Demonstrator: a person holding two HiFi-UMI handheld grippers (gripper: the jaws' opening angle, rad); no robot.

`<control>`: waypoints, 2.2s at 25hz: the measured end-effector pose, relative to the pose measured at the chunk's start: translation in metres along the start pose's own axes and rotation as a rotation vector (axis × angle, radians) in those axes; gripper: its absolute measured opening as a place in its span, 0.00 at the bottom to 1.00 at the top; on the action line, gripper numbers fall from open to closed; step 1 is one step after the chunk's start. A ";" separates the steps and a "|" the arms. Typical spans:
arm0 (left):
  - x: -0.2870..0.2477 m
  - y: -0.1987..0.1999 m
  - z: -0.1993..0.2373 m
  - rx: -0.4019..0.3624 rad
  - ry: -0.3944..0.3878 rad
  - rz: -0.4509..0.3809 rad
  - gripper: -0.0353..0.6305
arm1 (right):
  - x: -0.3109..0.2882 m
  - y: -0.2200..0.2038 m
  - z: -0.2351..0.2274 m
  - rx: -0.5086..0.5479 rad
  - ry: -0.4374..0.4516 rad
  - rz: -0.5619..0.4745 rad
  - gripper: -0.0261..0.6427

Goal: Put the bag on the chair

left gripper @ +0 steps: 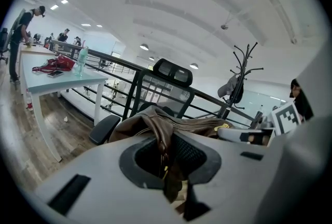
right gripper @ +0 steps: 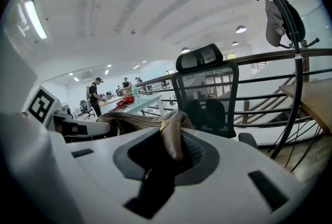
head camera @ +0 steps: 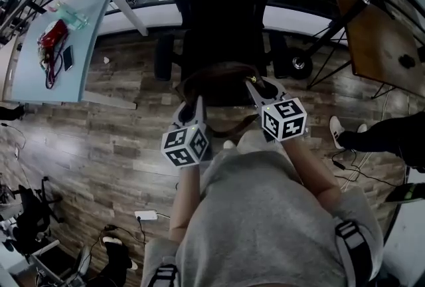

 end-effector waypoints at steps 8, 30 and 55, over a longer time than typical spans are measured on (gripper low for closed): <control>-0.037 0.013 0.004 0.001 -0.023 0.019 0.12 | -0.019 0.014 -0.019 -0.016 -0.042 0.004 0.14; -0.160 -0.001 0.047 0.016 -0.018 0.119 0.12 | -0.119 -0.005 -0.092 -0.064 -0.083 0.116 0.14; -0.307 -0.073 0.108 0.019 0.034 0.318 0.12 | -0.242 -0.086 -0.177 -0.127 -0.174 0.274 0.14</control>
Point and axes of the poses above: the fingertips, and each gripper's own axes: x backward along the fingers, z to its left, y out of its top, the point moved 6 cm from there along x, backward along the fingers, and after that the axes turned 2 degrees about -y, right-handed, at the moved point
